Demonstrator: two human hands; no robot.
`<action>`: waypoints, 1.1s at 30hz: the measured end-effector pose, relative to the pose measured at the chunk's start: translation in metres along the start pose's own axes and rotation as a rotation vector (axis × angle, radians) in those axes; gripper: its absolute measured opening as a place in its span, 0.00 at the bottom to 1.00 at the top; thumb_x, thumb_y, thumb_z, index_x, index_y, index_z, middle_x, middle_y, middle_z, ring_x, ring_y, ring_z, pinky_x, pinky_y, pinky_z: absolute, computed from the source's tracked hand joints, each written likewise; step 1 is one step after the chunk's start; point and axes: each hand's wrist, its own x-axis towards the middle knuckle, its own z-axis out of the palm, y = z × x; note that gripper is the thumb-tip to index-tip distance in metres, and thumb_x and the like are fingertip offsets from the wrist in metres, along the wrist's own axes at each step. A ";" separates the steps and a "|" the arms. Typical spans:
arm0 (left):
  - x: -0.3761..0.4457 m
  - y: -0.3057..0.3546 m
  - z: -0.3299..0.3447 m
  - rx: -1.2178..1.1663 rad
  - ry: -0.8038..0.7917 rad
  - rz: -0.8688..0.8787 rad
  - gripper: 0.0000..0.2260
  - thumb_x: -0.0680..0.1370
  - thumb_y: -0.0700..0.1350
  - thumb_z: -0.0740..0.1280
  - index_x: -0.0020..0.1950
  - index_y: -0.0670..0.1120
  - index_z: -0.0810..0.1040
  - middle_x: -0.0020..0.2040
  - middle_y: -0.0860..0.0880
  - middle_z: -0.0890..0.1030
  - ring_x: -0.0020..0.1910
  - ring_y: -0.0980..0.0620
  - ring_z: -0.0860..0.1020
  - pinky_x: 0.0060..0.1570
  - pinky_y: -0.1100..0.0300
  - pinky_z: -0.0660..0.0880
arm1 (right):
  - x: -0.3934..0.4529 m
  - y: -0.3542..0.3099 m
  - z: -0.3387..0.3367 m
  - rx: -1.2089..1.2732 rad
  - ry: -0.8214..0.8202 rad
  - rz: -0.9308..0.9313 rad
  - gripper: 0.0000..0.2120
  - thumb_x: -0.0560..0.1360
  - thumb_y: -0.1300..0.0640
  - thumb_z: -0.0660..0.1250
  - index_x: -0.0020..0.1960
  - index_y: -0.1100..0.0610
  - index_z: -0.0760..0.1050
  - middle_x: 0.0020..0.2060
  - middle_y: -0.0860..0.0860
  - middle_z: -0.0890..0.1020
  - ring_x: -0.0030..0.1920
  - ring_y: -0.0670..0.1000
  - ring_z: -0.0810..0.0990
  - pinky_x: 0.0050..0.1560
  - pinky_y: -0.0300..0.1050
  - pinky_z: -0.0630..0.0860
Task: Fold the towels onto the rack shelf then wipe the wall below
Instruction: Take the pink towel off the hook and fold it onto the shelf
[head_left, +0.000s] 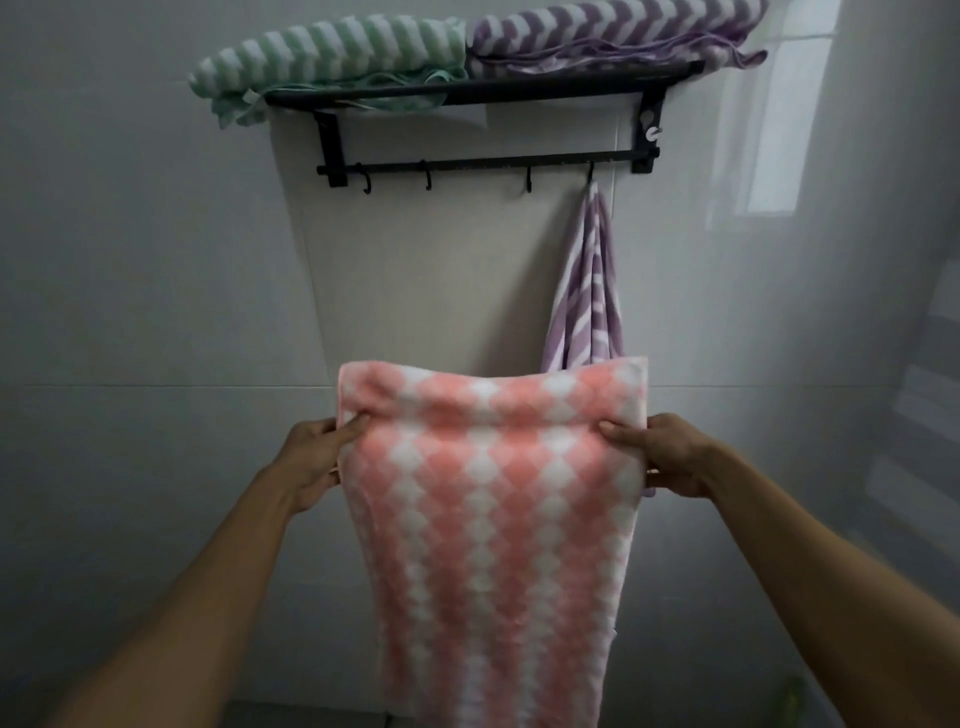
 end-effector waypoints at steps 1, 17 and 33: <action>0.002 0.003 0.000 -0.003 0.005 0.001 0.10 0.77 0.46 0.72 0.53 0.41 0.82 0.44 0.45 0.86 0.36 0.50 0.84 0.46 0.53 0.80 | 0.000 -0.004 0.000 0.019 0.010 -0.002 0.41 0.55 0.43 0.82 0.59 0.69 0.78 0.49 0.60 0.87 0.47 0.59 0.86 0.42 0.51 0.82; -0.014 0.023 -0.003 -0.157 -0.121 0.000 0.17 0.71 0.48 0.74 0.51 0.35 0.82 0.48 0.38 0.86 0.37 0.46 0.85 0.38 0.50 0.84 | -0.015 -0.011 0.005 0.343 -0.178 0.028 0.45 0.55 0.39 0.85 0.62 0.66 0.81 0.52 0.62 0.86 0.46 0.57 0.87 0.40 0.51 0.84; -0.020 0.036 -0.013 -0.150 0.103 -0.016 0.23 0.64 0.36 0.81 0.55 0.30 0.80 0.49 0.35 0.85 0.35 0.47 0.85 0.35 0.49 0.83 | -0.006 -0.043 0.018 0.164 0.179 -0.018 0.18 0.70 0.59 0.80 0.55 0.65 0.79 0.46 0.57 0.85 0.42 0.54 0.82 0.42 0.48 0.77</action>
